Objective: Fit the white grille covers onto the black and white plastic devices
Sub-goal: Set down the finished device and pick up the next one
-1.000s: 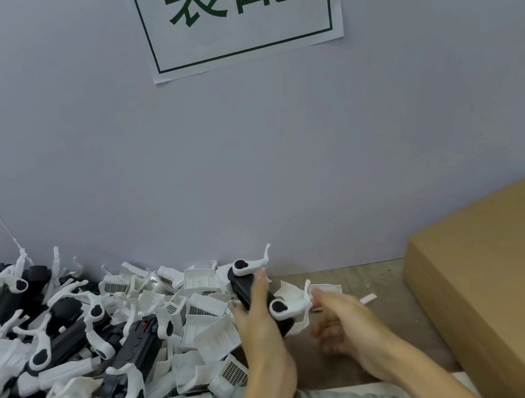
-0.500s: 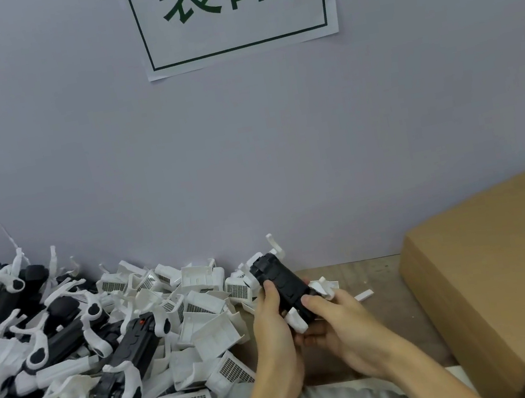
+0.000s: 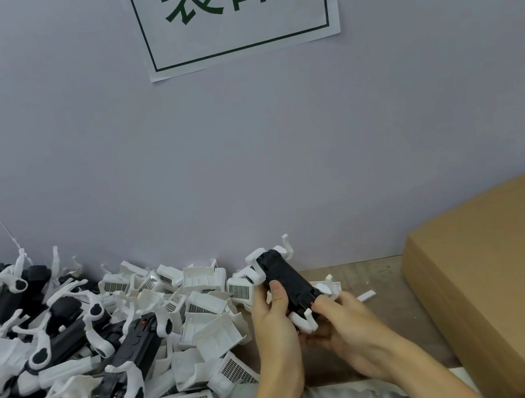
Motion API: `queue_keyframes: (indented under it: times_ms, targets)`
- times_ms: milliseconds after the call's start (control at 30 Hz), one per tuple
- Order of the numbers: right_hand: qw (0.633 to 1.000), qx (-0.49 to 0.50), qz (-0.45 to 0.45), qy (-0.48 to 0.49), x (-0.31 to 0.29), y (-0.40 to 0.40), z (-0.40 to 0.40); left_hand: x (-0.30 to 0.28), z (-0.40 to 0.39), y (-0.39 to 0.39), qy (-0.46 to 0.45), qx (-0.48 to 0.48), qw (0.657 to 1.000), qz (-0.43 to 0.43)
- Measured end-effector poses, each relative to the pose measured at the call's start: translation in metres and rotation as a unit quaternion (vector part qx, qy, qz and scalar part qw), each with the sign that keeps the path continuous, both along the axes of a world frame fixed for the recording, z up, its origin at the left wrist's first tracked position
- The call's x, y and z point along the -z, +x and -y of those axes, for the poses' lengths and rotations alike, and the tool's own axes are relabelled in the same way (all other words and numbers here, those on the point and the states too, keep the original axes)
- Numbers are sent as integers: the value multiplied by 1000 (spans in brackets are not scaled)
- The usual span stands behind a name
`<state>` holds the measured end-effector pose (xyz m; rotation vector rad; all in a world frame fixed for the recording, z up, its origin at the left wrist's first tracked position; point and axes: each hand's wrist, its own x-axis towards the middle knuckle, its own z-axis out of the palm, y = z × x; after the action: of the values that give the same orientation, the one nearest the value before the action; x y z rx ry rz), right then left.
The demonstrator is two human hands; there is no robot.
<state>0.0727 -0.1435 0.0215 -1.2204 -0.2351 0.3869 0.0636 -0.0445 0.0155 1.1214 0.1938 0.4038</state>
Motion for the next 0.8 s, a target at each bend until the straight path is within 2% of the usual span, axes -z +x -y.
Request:
queue_keyframes:
  times_ms: [200, 467, 700, 800]
  targets:
    - [999, -11, -24, 22, 0, -1, 1, 1, -1, 1, 3, -22, 1000, -5]
    - [998, -50, -22, 32, -1, -3, 2, 2, -6, 3, -81, -9, 996, -33]
    - [1000, -7, -10, -2, 0, -1, 0, 3, -4, 4, -14, -3, 1000, 7]
    - [999, -32, -29, 15, 0, 0, 4, -1, -6, 1, -99, 42, 994, -8]
